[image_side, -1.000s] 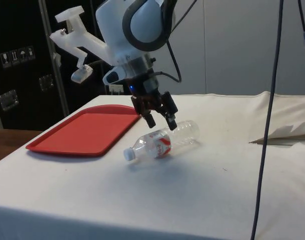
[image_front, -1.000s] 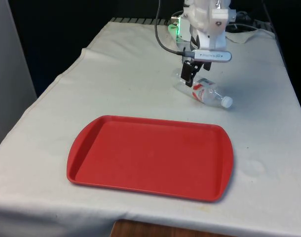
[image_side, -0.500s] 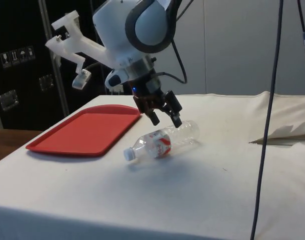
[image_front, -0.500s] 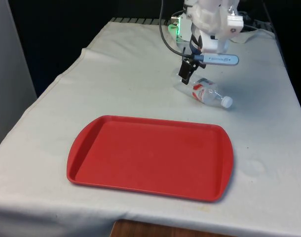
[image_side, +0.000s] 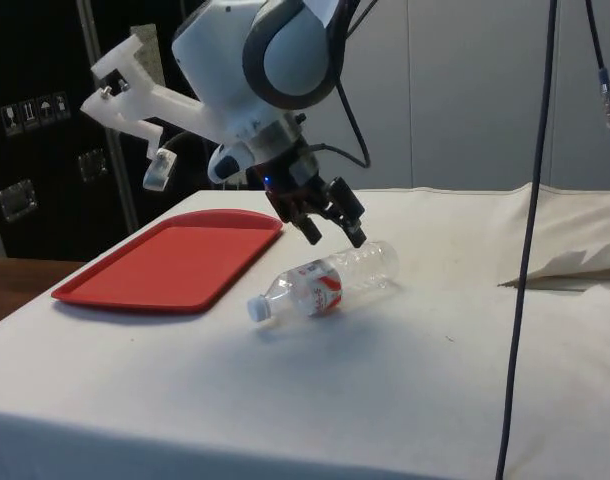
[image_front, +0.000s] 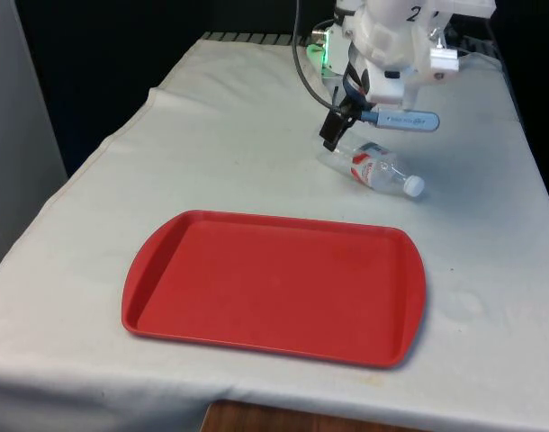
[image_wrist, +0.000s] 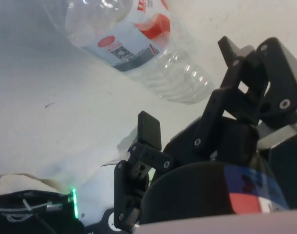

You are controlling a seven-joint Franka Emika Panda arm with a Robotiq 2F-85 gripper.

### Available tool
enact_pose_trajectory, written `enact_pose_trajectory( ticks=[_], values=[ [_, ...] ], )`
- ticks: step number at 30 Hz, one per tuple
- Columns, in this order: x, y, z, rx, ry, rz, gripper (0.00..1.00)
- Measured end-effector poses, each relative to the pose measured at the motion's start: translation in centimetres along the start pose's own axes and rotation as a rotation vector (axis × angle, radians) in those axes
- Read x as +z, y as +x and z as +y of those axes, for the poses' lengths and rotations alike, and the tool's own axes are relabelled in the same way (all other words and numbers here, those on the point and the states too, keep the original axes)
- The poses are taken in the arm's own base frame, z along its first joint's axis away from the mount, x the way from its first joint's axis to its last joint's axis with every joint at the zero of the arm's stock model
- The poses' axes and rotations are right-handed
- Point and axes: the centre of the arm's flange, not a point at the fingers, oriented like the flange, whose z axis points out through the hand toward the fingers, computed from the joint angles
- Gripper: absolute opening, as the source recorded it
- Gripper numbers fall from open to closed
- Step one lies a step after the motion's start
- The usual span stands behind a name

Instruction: Place the bottle upright on the tray.

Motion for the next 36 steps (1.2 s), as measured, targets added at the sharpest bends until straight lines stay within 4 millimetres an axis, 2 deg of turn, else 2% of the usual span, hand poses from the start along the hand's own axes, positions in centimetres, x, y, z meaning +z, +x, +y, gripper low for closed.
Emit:
enact_pose_trajectory(
  ticks=[8,18,27,36],
  values=[
    [0.0,0.1,0.2,0.001,0.004,-0.005,1.0],
    [-1.5,0.2,0.7,0.005,0.024,-0.035,1.0],
    [-2.2,1.1,1.4,0.005,0.041,-0.058,1.0],
    [-3.3,3.2,1.6,0.024,0.038,-0.065,1.0]
  ],
)
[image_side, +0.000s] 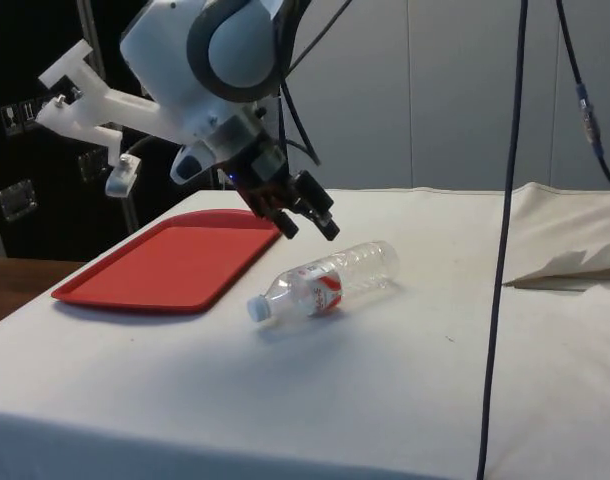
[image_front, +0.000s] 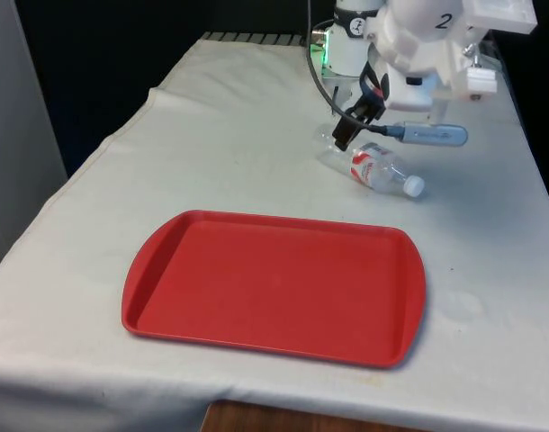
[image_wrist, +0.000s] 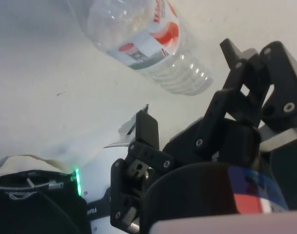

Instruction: Place the bottle upright on the tray.

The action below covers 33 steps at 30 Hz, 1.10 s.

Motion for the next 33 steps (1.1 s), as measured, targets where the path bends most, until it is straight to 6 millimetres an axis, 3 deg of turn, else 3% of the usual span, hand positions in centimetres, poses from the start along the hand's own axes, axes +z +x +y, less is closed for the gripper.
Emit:
enact_pose_trajectory(
  ticks=[18,33],
  values=[
    [-1.1,3.0,0.0,0.026,-0.006,0.016,1.0],
    [-2.0,5.3,-1.9,0.058,-0.004,0.036,1.0]
  ],
)
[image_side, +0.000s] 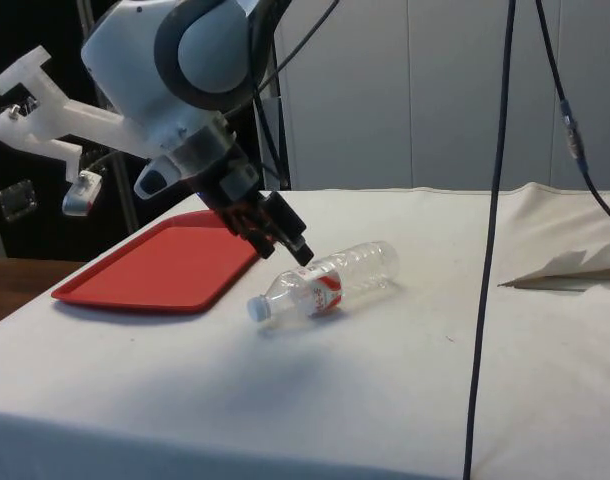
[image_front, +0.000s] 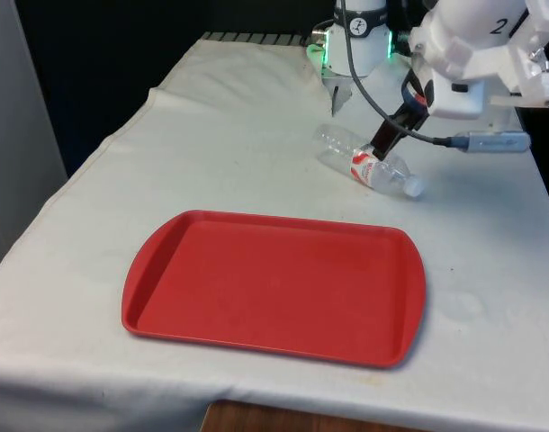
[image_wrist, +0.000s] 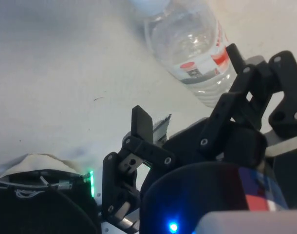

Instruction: Place the bottle upright on the tray.

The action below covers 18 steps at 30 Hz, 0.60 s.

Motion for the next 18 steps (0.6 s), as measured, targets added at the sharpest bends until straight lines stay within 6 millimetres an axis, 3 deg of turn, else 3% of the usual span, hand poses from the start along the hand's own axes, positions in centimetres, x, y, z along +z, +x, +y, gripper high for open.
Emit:
enact_pose_trajectory(
  ticks=[9,18],
  values=[
    [0.1,1.1,-0.5,0.015,0.007,-0.002,1.0],
    [0.5,1.9,0.7,0.006,0.037,-0.061,1.0]
  ],
)
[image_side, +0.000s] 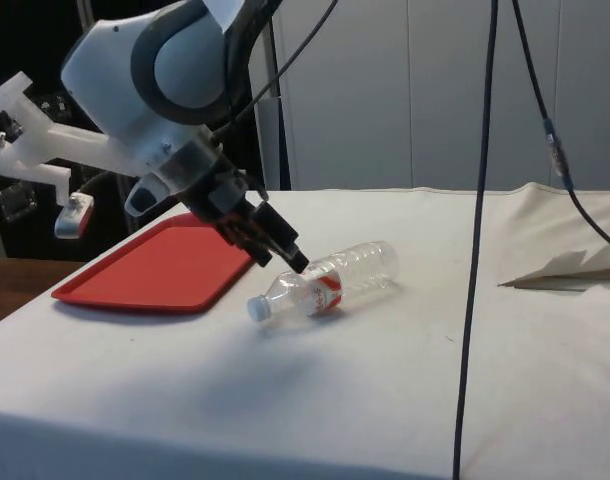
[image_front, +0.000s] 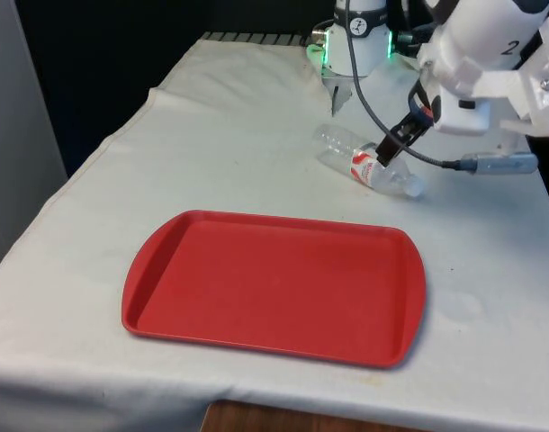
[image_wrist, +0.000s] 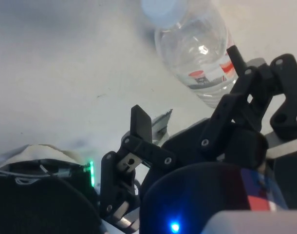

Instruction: Place the bottle upright on the tray.

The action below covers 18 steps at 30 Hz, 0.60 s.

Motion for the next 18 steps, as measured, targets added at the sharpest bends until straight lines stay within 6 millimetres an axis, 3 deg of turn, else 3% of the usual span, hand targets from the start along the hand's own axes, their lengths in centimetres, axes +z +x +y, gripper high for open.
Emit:
enact_pose_trajectory(
  ticks=[18],
  values=[
    [0.31,0.49,0.38,-0.016,0.014,-0.141,1.0]
  ],
)
